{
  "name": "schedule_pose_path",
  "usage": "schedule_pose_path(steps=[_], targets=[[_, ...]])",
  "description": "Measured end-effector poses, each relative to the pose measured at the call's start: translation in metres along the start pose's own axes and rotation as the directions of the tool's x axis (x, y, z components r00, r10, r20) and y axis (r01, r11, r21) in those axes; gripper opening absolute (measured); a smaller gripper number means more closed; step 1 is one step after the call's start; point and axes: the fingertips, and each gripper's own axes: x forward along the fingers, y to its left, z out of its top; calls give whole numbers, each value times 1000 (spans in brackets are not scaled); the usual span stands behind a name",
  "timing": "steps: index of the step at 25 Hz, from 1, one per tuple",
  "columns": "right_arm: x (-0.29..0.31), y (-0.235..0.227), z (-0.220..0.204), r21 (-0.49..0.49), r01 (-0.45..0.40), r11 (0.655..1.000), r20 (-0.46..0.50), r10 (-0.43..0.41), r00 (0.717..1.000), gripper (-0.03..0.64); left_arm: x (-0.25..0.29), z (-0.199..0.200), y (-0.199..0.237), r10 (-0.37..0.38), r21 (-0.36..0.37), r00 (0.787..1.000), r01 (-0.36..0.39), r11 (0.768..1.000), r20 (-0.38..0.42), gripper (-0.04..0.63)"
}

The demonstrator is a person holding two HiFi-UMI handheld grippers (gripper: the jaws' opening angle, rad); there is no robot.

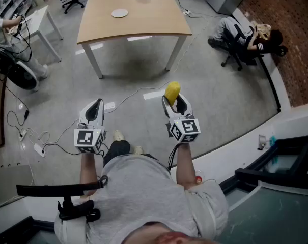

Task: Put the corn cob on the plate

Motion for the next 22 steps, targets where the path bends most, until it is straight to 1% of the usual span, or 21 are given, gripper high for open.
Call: schedule_pose_path(steps=[8, 14, 19, 22], targets=[[2, 0, 0, 6, -7, 1000, 2, 7, 1000, 233, 1, 1, 2, 4, -1, 1000, -4, 1000, 3, 20], [2, 6, 5, 4, -30, 1000, 14, 29, 999, 235, 0, 1, 1, 7, -6, 1000, -7, 1000, 2, 20], [18, 4, 0, -8, -44, 999, -3, 43, 999, 235, 10, -10, 7, 15, -15, 1000, -16, 1000, -8, 20], [32, 4, 2, -8, -49, 999, -4, 48, 999, 235, 17, -8, 16, 22, -17, 1000, -22, 1000, -8, 20]])
